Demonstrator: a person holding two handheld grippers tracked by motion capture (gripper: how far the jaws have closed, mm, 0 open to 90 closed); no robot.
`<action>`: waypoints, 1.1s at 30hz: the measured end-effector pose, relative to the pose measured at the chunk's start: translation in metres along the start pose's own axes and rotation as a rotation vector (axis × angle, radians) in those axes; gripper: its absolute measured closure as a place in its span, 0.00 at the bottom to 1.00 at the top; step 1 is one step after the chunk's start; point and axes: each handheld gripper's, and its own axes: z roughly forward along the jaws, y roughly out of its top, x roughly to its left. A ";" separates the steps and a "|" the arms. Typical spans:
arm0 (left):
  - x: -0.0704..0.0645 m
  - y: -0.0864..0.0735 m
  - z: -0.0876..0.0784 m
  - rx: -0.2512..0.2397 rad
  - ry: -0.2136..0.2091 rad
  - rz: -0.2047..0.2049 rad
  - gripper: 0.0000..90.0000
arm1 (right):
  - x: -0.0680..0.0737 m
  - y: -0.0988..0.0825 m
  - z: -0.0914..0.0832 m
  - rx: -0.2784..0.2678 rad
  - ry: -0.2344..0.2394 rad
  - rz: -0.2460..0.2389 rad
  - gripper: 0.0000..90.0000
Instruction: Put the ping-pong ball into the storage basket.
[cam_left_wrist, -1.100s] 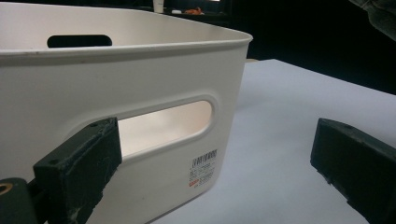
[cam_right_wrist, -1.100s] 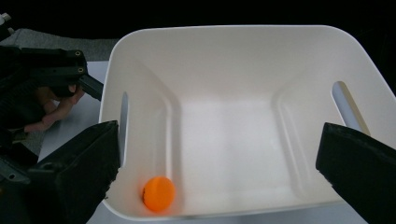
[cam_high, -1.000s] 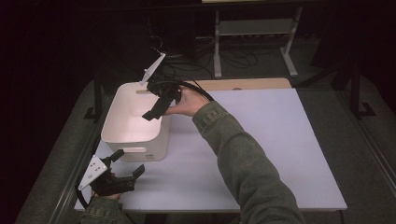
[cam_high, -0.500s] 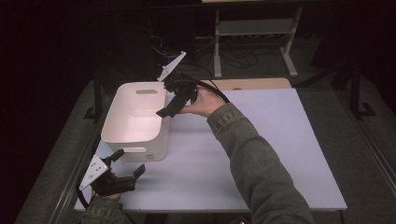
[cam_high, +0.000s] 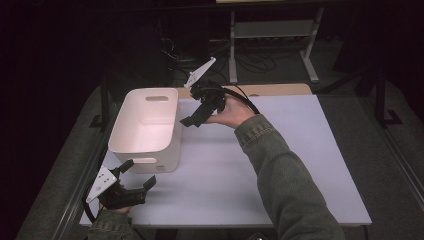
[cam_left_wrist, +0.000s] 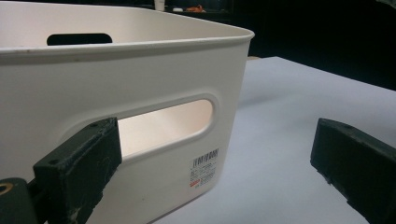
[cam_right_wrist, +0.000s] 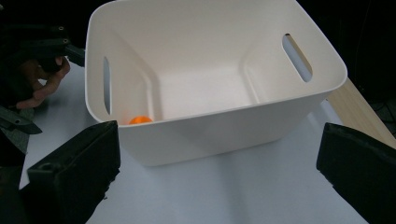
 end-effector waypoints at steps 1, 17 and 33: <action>0.000 0.000 0.000 0.001 0.001 0.000 0.02 | 0.000 -0.002 -0.002 -0.004 -0.003 -0.003 0.00; 0.000 -0.001 0.002 0.008 0.008 0.000 0.02 | -0.002 -0.030 -0.023 -0.023 -0.043 0.037 0.00; 0.000 -0.001 0.003 0.013 0.011 -0.001 0.02 | -0.004 -0.057 -0.040 -0.037 -0.062 0.073 0.00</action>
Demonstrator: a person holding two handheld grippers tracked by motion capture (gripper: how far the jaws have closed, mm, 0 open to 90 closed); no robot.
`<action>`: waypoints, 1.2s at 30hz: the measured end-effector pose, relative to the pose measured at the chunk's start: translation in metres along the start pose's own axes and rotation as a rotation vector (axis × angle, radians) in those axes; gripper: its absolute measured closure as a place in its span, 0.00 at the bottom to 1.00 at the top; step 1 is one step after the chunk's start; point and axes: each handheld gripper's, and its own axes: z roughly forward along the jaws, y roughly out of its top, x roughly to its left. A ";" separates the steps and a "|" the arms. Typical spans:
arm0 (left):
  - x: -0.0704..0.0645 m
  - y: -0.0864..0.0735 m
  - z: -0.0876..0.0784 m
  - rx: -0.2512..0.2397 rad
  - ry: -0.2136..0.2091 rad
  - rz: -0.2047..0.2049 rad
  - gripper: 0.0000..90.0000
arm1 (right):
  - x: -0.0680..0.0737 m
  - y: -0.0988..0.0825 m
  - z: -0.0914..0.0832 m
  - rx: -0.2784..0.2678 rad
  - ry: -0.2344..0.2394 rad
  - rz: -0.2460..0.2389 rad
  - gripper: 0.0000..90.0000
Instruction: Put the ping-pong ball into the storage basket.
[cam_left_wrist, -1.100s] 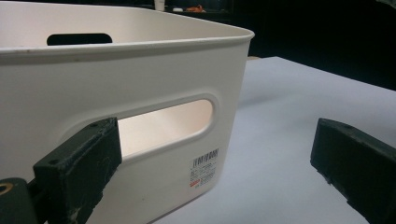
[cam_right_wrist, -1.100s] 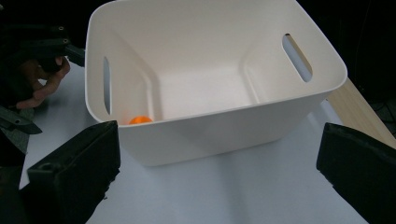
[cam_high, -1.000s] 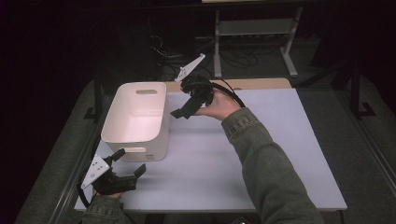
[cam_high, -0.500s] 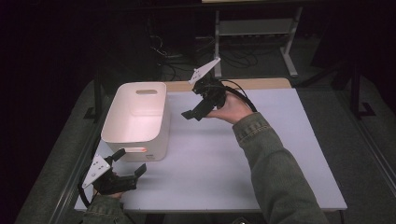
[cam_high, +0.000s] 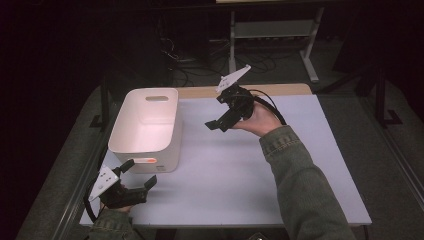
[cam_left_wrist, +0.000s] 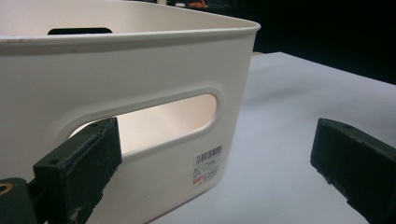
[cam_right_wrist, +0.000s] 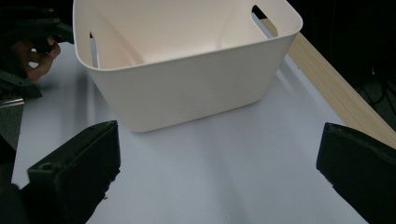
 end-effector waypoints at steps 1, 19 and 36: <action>0.000 0.000 0.000 -0.001 0.000 -0.001 0.02 | 0.000 -0.002 0.000 -0.001 0.001 0.001 0.00; 0.000 0.000 0.000 0.002 -0.004 0.000 0.02 | -0.002 -0.035 -0.022 -0.038 -0.038 0.056 0.00; 0.000 0.000 0.001 0.005 -0.003 -0.001 0.02 | -0.008 -0.071 -0.043 -0.065 -0.076 0.119 0.00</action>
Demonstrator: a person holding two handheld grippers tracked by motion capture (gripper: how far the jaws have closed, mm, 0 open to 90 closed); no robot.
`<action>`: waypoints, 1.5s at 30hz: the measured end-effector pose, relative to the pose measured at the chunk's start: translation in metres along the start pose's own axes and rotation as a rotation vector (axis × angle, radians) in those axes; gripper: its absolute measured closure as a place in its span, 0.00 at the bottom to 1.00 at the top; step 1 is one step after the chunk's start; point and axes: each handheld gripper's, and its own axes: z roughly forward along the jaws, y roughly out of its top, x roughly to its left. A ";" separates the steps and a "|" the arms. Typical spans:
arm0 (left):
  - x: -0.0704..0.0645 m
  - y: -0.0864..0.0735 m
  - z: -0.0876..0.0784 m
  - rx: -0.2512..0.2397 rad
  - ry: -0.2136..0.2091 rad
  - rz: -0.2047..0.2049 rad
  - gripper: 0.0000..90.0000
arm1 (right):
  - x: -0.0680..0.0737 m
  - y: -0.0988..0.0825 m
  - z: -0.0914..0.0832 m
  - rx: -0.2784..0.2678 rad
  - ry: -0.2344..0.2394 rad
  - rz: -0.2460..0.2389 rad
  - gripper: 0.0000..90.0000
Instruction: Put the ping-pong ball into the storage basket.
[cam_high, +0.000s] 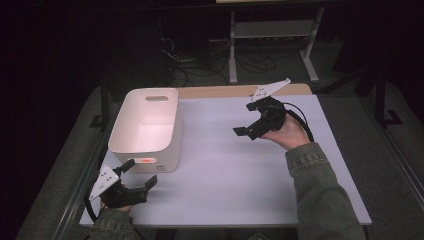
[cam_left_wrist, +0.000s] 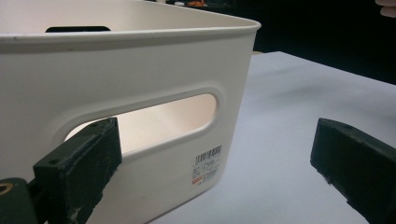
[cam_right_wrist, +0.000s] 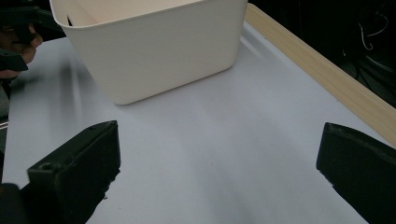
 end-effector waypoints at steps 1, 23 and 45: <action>0.000 0.000 0.000 -0.001 0.000 0.000 0.02 | 0.000 -0.002 0.000 0.000 -0.002 0.001 0.00; 0.000 0.000 0.001 0.001 -0.002 -0.001 0.02 | -0.001 -0.051 0.000 0.022 -0.004 0.074 0.00; 0.000 0.000 0.000 -0.004 -0.004 0.001 0.02 | 0.008 -0.087 -0.011 0.001 -0.031 0.118 0.00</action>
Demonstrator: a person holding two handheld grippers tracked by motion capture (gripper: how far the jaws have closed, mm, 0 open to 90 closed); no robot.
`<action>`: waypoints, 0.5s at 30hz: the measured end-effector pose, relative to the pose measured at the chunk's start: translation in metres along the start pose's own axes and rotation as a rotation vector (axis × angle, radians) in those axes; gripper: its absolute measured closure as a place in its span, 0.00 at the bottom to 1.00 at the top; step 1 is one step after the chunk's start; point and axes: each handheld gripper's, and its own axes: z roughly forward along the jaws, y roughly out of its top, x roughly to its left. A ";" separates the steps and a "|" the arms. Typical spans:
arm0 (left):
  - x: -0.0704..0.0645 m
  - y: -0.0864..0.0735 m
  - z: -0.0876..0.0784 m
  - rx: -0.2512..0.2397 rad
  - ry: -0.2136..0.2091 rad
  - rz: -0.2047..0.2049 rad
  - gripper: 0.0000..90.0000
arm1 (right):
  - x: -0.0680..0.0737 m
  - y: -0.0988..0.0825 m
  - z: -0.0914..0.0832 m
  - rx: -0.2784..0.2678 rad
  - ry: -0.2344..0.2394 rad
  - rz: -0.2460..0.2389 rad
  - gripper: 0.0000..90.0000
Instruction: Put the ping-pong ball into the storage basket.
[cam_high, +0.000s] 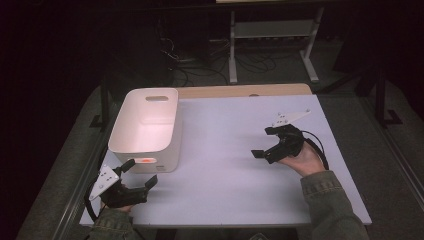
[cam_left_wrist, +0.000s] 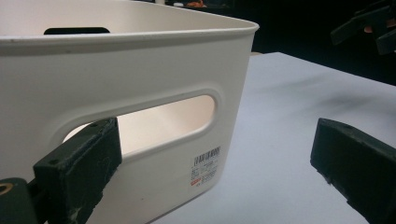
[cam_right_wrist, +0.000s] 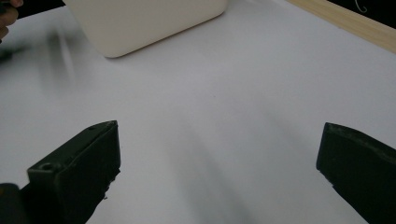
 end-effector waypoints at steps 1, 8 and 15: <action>0.000 0.000 0.000 0.000 0.000 0.000 0.02 | 0.000 -0.002 -0.001 -0.001 -0.002 0.002 0.00; 0.000 0.000 0.000 -0.001 -0.001 0.001 0.02 | 0.000 -0.013 -0.006 -0.011 -0.014 0.023 0.00; 0.000 0.001 -0.001 -0.005 0.001 0.001 0.02 | -0.001 -0.024 -0.011 -0.025 -0.029 0.052 0.00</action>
